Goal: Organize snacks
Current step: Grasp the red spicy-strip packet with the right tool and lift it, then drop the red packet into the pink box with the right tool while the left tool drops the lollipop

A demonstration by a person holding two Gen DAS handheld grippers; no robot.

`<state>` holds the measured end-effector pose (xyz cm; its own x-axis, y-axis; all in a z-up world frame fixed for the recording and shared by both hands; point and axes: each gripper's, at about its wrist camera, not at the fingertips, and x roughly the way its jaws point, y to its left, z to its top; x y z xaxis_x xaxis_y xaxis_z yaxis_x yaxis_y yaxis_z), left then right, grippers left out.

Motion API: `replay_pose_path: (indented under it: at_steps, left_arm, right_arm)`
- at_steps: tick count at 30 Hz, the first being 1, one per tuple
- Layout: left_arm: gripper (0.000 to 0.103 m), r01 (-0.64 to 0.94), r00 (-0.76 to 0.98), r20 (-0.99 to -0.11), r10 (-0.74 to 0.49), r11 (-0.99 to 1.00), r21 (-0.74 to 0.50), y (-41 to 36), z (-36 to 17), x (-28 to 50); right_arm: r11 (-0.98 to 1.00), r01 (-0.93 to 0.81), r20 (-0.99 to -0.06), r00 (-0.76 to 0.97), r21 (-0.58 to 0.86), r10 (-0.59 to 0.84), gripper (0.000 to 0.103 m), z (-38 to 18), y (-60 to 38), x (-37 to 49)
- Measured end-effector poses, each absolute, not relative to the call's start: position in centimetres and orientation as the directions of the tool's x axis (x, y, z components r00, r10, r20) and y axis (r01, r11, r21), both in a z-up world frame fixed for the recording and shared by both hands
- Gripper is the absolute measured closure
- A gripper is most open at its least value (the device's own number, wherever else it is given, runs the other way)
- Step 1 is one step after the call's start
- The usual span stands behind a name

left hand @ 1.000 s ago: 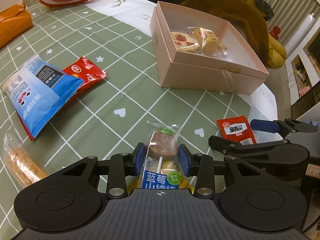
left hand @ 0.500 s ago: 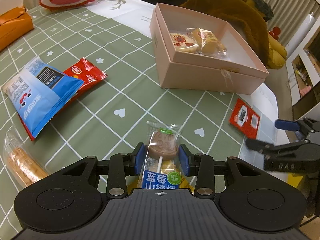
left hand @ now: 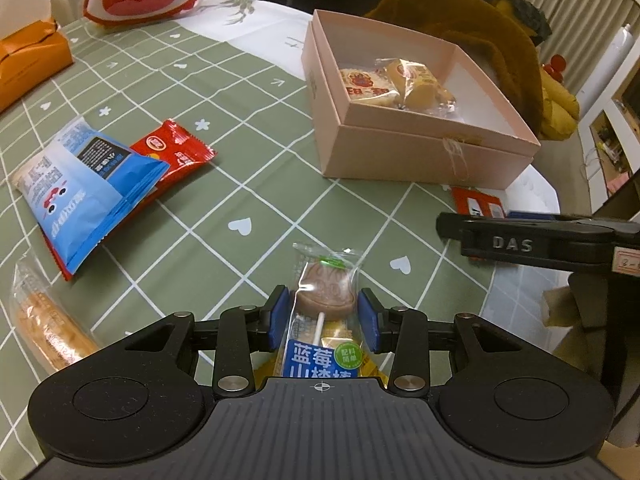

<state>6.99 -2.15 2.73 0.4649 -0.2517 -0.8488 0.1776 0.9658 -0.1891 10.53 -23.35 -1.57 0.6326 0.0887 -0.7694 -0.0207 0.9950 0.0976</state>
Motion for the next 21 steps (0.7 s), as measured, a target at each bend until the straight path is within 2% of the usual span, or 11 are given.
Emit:
replay_pose_path:
  at_steps: [2,4,16,18,21]
  left_arm:
    - [0.060,0.175,0.467,-0.848,-0.250,0.966,-0.189,-2.2,2.7,7.0]
    - [0.060,0.175,0.468,-0.847,-0.250,0.966,-0.189,-2.1,2.7,7.0]
    - [0.061,0.161,0.489,-0.837,-0.245,0.969,-0.190,-2.1,2.7,6.6]
    - [0.062,0.145,0.495,-0.832,-0.250,0.968,-0.204,-2.0,2.7,6.5]
    - [0.062,0.157,0.522,-0.791,-0.319,0.948,-0.278,-1.6,3.6,6.0]
  right_arm:
    - [0.996,-0.068,-0.755,0.649,0.065,0.094,0.033,-1.6,-22.8,10.0]
    - [0.992,-0.116,-0.744,0.658,0.050,0.114,0.041,-1.6,-22.7,9.4]
    - [0.984,-0.153,-0.782,0.600,0.092,0.167,0.049,-0.1,-23.6,6.3]
    - [0.982,-0.158,-0.774,0.608,0.103,0.179,0.050,0.6,-23.9,5.6]
    - [0.979,-0.164,-0.750,0.631,0.118,0.196,0.051,2.5,-24.6,4.8]
